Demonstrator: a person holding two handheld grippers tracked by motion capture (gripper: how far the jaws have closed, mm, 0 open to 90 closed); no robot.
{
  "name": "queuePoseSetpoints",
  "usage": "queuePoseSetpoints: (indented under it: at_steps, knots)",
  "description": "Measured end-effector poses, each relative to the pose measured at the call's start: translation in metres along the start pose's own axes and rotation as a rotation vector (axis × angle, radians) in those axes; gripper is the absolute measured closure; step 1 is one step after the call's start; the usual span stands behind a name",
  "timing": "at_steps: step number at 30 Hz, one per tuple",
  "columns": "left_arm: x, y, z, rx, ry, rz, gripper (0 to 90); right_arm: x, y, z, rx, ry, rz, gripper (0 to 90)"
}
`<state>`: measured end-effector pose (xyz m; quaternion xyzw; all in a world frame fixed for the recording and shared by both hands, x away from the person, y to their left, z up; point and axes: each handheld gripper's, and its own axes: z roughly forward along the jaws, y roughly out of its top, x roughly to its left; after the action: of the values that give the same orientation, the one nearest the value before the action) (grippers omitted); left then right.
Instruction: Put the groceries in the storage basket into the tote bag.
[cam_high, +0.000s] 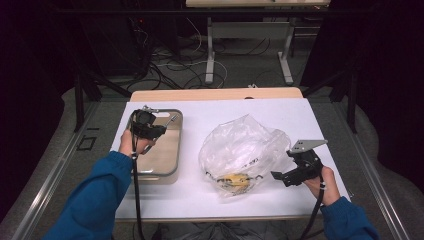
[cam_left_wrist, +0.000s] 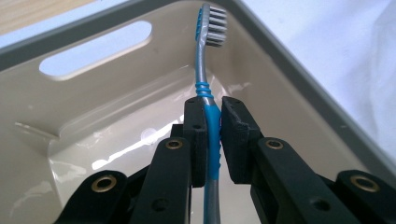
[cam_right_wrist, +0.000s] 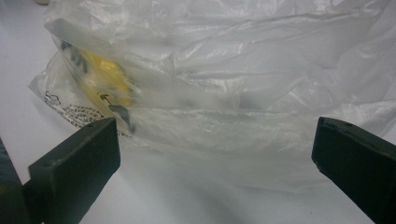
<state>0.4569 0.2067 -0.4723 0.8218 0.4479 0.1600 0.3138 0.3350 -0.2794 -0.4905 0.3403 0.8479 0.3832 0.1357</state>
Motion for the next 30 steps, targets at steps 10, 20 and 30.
queuePoseSetpoints:
  at_steps: [10, 20, 30]
  knots:
    - [-0.013, 0.012, -0.025, -0.035, -0.007, 0.047, 81.2, 0.006, 0.013, -0.006, -0.044, 0.004, 0.021, 0.7]
    - [-0.041, 0.032, -0.037, -0.072, -0.050, 0.102, 81.2, 0.015, 0.038, -0.008, -0.079, 0.026, 0.047, 0.0]
    - [-0.081, 0.048, -0.032, -0.105, -0.104, 0.151, 81.2, 0.022, 0.055, 0.010, -0.095, 0.071, 0.078, 0.0]
